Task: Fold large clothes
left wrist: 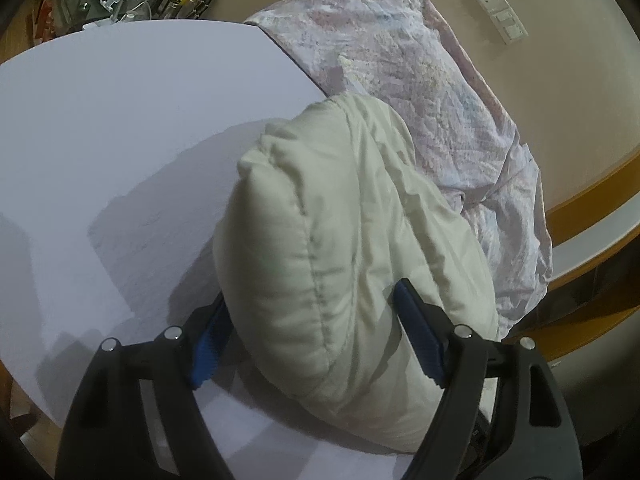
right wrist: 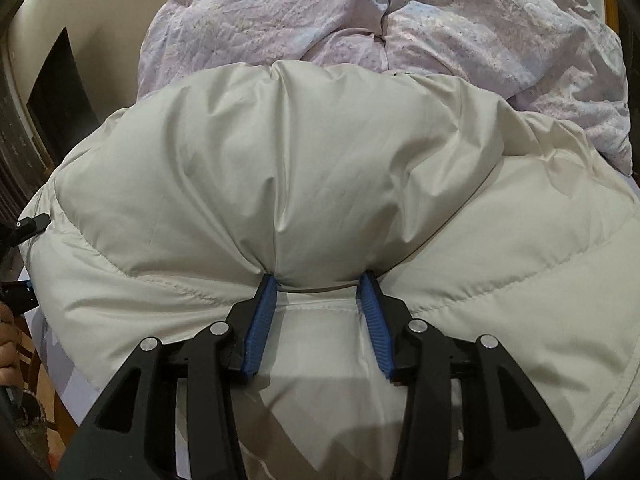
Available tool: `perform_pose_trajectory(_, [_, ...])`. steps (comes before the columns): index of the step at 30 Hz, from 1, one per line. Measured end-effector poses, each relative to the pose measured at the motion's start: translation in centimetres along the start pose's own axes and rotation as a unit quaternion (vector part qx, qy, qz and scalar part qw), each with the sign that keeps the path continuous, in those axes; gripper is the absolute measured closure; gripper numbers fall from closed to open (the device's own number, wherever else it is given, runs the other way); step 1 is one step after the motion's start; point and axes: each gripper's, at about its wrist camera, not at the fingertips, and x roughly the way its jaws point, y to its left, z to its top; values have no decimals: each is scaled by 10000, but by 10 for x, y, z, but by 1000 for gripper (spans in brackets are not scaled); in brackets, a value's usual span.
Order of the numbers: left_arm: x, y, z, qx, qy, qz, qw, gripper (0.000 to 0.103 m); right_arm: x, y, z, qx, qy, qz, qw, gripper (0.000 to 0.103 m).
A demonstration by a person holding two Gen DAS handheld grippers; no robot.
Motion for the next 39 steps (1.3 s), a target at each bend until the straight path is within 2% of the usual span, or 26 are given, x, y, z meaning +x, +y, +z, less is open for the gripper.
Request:
perform_pose_trajectory(10, [12,10,3,-407,-40,-309,9987,27,0,0,-3,33,-101,18,9999,58])
perform_pose_trajectory(13, [14,10,5,-510,-58,-393,9979,35,0,-1,-3,54,-115,61,9999,57])
perform_pose_trajectory(15, [12,7,6,-449,-95,-407,9981,52,0,-2,-3,74,-118,82,9999,57])
perform_pose_trajectory(18, [6,-5,10,-267,-135,-453,9985,69,0,-1,-3,81,-124,82,9999,57])
perform_pose_trajectory(22, [-4,-24,16,-90,-176,-582,9981,73,0,-3,-3,132,-123,140,9997,57])
perform_pose_trajectory(27, [-20,-60,17,362,-352,-845,9951,76,1,-4,-2,165,-121,192,9996,57])
perform_pose_trajectory(33, [-35,-119,9,1009,-467,-1359,9845,76,2,-5,-2,211,-119,268,9993,57])
perform_pose_trajectory(39, [-35,-181,-12,1727,-397,-1817,9673,76,3,-8,-2,279,-125,369,9989,57])
